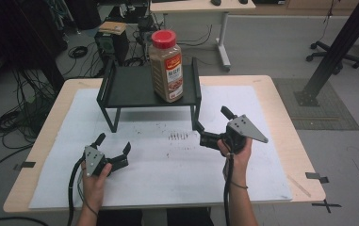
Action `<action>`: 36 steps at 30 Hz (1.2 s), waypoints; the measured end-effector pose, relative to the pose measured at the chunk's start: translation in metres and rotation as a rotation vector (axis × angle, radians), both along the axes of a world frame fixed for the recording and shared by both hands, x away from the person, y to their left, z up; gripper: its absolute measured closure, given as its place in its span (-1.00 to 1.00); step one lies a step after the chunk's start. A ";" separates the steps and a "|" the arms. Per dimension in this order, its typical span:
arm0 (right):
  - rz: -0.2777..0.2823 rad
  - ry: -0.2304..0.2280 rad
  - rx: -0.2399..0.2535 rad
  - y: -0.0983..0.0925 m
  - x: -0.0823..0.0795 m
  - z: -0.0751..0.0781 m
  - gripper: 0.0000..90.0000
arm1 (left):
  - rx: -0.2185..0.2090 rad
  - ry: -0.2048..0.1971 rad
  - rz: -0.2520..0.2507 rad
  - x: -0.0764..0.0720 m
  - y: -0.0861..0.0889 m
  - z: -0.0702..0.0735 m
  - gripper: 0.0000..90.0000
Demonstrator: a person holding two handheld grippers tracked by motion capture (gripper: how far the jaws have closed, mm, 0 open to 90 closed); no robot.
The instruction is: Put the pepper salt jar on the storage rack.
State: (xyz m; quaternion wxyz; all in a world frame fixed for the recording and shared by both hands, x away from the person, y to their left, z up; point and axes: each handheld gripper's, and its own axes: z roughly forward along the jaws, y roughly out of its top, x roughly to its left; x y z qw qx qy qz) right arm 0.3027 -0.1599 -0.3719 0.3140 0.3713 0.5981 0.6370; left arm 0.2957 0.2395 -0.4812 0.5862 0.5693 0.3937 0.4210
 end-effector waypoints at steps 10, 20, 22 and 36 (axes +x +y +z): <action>-0.027 0.028 -0.005 -0.008 -0.006 -0.027 -1.00 | 0.002 -0.001 0.000 0.000 0.000 0.000 -0.99; -0.055 0.070 0.006 -0.016 -0.008 -0.056 -1.00 | 0.001 -0.001 0.000 0.000 0.000 0.000 -0.99; -0.058 0.079 0.010 -0.017 -0.009 -0.062 -1.00 | 0.001 -0.001 0.000 0.000 0.000 0.000 -0.99; -0.067 0.124 0.021 -0.020 -0.011 -0.082 -1.00 | 0.000 0.001 0.000 0.000 0.000 0.000 -0.99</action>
